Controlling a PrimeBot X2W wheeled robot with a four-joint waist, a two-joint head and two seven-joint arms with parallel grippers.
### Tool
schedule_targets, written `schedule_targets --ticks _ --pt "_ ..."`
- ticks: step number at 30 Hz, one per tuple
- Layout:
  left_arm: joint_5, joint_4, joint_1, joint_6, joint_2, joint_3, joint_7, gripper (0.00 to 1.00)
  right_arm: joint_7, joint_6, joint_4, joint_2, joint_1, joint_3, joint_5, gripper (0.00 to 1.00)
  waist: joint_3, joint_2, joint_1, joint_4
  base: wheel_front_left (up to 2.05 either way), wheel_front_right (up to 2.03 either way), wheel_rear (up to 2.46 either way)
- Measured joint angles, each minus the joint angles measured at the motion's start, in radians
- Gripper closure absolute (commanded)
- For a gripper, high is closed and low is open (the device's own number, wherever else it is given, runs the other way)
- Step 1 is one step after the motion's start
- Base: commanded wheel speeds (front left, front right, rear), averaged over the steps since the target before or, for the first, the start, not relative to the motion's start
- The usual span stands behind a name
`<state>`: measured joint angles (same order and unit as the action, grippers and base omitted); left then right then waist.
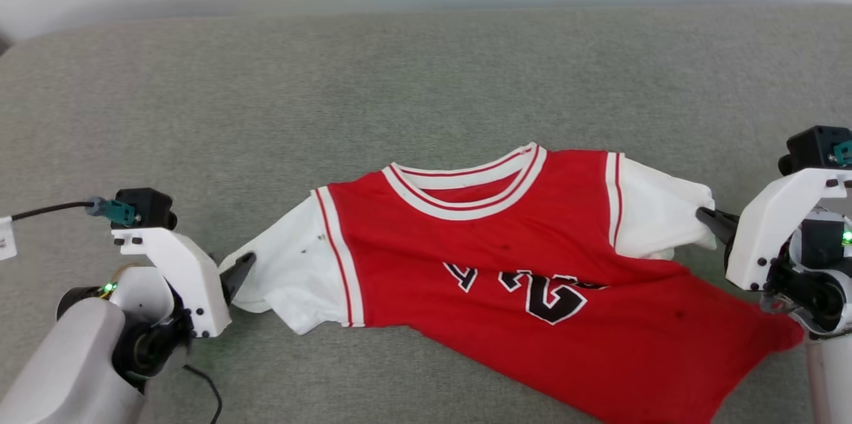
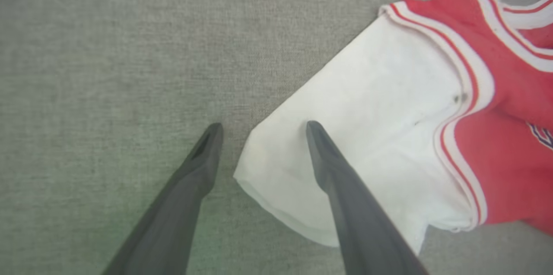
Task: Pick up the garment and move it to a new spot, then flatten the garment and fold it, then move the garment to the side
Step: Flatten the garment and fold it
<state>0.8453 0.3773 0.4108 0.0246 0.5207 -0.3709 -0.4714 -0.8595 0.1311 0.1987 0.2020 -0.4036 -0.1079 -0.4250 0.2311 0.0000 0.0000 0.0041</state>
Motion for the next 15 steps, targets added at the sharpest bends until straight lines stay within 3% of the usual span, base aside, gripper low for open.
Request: schedule_targets --ticks 8,9,11,15 --pt "0.076 0.072 0.057 0.011 0.038 -0.023 -0.235 0.00 0.026 0.000 0.005 -0.009 0.012 0.009 -0.020 1.00 0.037 0.0000 -0.0001 -0.063 0.00 0.00 0.00" --pt "0.087 0.078 0.063 0.010 0.039 -0.022 -0.255 0.28 0.033 0.000 0.007 -0.009 0.012 0.007 -0.022 1.00 0.040 0.0000 -0.0001 -0.068 0.00 0.00 0.00" --pt "0.094 0.080 0.069 0.010 0.042 -0.023 -0.279 1.00 0.041 0.000 0.012 -0.009 0.012 0.008 -0.024 1.00 0.045 0.0000 -0.0001 -0.077 0.00 0.00 0.00" --pt "0.092 0.080 0.071 0.009 0.031 -0.031 -0.272 1.00 0.057 0.000 0.019 0.000 0.009 0.008 -0.023 1.00 0.040 0.0000 -0.0001 -0.082 0.00 0.00 0.00"
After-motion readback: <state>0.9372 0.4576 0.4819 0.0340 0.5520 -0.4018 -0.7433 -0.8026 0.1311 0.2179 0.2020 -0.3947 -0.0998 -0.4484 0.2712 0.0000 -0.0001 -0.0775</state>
